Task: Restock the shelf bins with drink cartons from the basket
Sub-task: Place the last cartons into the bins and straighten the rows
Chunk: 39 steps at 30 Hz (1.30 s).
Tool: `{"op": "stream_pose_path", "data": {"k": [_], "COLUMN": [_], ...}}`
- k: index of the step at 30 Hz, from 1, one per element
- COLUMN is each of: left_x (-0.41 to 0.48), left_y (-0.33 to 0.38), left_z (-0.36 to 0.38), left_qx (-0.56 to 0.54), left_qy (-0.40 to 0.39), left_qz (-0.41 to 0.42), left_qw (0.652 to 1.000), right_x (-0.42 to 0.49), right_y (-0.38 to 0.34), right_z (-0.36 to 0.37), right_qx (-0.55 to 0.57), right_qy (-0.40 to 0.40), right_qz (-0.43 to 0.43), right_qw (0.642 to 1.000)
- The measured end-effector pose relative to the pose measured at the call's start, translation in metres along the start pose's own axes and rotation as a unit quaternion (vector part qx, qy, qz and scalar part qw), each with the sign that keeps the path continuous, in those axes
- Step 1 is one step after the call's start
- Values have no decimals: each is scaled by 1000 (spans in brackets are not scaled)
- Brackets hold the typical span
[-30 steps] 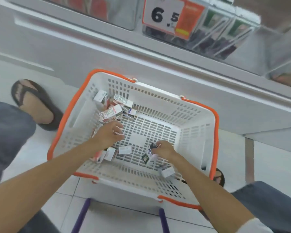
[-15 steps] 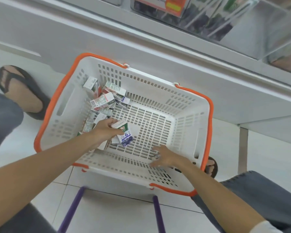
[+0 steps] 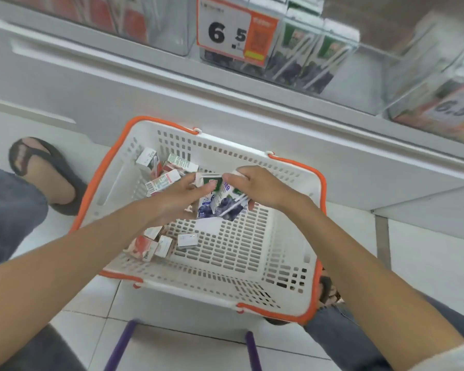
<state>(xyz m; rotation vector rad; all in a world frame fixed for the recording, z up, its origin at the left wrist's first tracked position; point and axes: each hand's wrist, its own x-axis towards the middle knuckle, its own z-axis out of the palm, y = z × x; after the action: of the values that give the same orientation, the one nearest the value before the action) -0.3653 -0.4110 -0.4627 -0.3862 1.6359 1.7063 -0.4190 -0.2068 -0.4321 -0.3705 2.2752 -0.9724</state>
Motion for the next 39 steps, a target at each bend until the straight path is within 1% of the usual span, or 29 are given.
{"op": "stream_pose_path", "data": {"k": [2, 5, 7, 9, 11, 12, 15, 18, 20, 22, 24, 26, 28, 29, 30, 31, 32, 33, 36, 38, 39], "left_x": [-13, -27, -35, -43, -50, -53, -63, -67, -65, -61, -55, -47, -34, -27, -19, -14, -9, -2, 9, 11, 11], "left_y": [20, 44, 62, 80, 99, 108, 138, 169, 193, 220, 246, 266, 278, 281, 283, 282, 279, 277, 270, 269, 269], "left_z": [9, 24, 33, 42, 52, 57, 74, 93, 100, 99, 90, 74, 56, 47, 38, 32, 27, 22, 17, 16, 16], "left_qx": [59, 138, 160, 167, 199, 208, 196, 176, 203, 254, 330, 425, 545, 604, 654, 690, 710, 718, 722, 720, 718], "left_qy": [-27, -8, 2, -10, 0, 8, 16, 22, 36, 63, 107, 162, 196, 205, 210, 212, 213, 218, 250, 263, 267], "left_qz": [36, 85, 137, 182, 229, 250, 312, 362, 391, 414, 434, 435, 411, 386, 351, 318, 296, 292, 322, 336, 342], "left_qw": [997, 987, 978, 969, 953, 946, 929, 915, 897, 872, 832, 777, 704, 667, 636, 615, 602, 593, 560, 547, 544], "right_x": [-10, -29, -43, -56, -68, -74, -88, -99, -104, -108, -108, -100, -82, -72, -58, -47, -35, -20, 14, 24, 26], "right_y": [-23, -45, -56, -67, -78, -84, -103, -118, -125, -129, -130, -126, -118, -115, -112, -109, -106, -103, -92, -85, -83], "right_z": [-12, -28, -40, -53, -65, -72, -98, -130, -154, -179, -205, -230, -248, -254, -260, -261, -262, -262, -254, -251, -251], "right_qx": [-11, 12, 32, 16, -22, -17, 51, 31, -11, -18, -30, -75, -106, -113, -121, -132, -144, -147, -132, -106, -79], "right_qy": [35, 50, 38, 48, 90, 111, 164, 245, 300, 353, 418, 470, 495, 498, 494, 483, 462, 430, 272, 184, 156], "right_qz": [-18, -19, -34, -54, -74, -74, -57, -86, -106, -131, -136, -115, -84, -67, -51, -38, -30, -29, -28, 11, 26], "right_qw": [999, 998, 998, 997, 993, 991, 984, 965, 948, 926, 898, 872, 859, 857, 859, 865, 874, 890, 953, 977, 984]}}
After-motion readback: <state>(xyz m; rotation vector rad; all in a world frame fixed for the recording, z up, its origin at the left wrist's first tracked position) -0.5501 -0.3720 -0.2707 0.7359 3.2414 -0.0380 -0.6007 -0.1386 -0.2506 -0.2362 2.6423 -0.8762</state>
